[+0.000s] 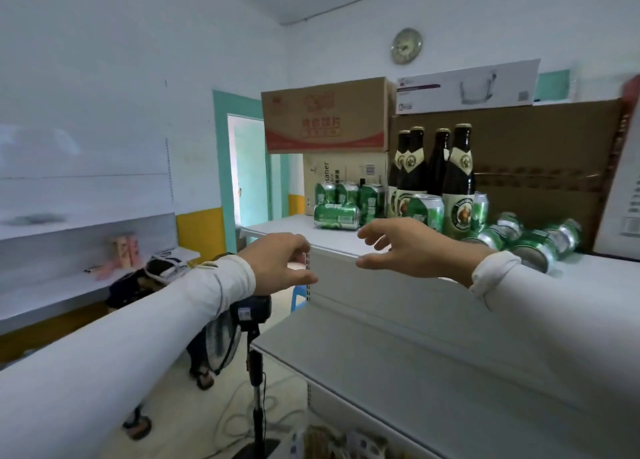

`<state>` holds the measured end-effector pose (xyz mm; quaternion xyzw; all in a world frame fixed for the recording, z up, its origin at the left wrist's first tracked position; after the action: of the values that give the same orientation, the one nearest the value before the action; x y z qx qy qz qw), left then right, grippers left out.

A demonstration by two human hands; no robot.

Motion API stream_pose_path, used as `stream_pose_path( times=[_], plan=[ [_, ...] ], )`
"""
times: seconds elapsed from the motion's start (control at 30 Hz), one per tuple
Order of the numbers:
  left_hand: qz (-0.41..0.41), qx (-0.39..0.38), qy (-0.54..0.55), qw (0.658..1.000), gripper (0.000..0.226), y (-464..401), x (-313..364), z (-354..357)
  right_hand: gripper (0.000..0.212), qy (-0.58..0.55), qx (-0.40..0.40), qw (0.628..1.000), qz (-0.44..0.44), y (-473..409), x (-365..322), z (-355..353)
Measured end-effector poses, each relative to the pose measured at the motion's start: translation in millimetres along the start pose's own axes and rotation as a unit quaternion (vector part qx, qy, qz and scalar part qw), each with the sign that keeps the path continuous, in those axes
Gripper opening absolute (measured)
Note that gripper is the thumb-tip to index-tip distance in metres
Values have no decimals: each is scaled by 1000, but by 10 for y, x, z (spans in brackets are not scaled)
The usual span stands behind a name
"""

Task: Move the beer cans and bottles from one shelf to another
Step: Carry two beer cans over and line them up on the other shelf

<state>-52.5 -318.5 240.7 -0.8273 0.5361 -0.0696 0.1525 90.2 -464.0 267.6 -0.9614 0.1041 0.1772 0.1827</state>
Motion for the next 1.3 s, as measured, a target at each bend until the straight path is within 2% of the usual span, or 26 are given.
stream_pose_path(
  times=[0.27, 0.37, 0.6, 0.8, 0.93, 1.1, 1.2, 1.3],
  plan=[
    [3, -10, -27, 1000, 59, -1042, -727, 177, 60, 14, 27, 1000, 4, -1301, 411, 89],
    [22, -10, -25, 999, 58, -1459, -913, 274, 62, 29, 15, 999, 23, -1608, 565, 126],
    [114, -8, -17, 993, 62, -2388, -1163, 656, 62, 79, 51, 990, 102, -2003, 931, 165],
    [210, 9, -11, 978, 70, -2945, -1311, 886, 61, 106, 107, 966, 212, -2114, 1056, 87],
    [236, 9, 16, 972, 58, -3091, -1236, 1013, 49, 124, 150, 944, 267, -2039, 1113, 18],
    [270, 22, 14, 962, 49, -3152, -1298, 924, 54, 174, 163, 927, 289, -2260, 1068, -154],
    [298, 17, 6, 954, 53, -3200, -1397, 690, 56, 199, 164, 924, 283, -2480, 1073, -260],
    [323, -11, -21, 946, 58, -3218, -1469, 425, 54, 214, 138, 910, 326, -2592, 1229, -318]
  ],
)
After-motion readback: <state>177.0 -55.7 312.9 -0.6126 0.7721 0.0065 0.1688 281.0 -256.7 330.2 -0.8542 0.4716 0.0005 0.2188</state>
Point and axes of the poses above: each hand's wrist, its own y-axis away from the middle knuckle, its own z-axis out of the palm, x = y × z, the point moved 5 cm from there along -y, towards the middle knuckle, and after that the axes turned 11 degrees about -y, right-handed, at the moved point
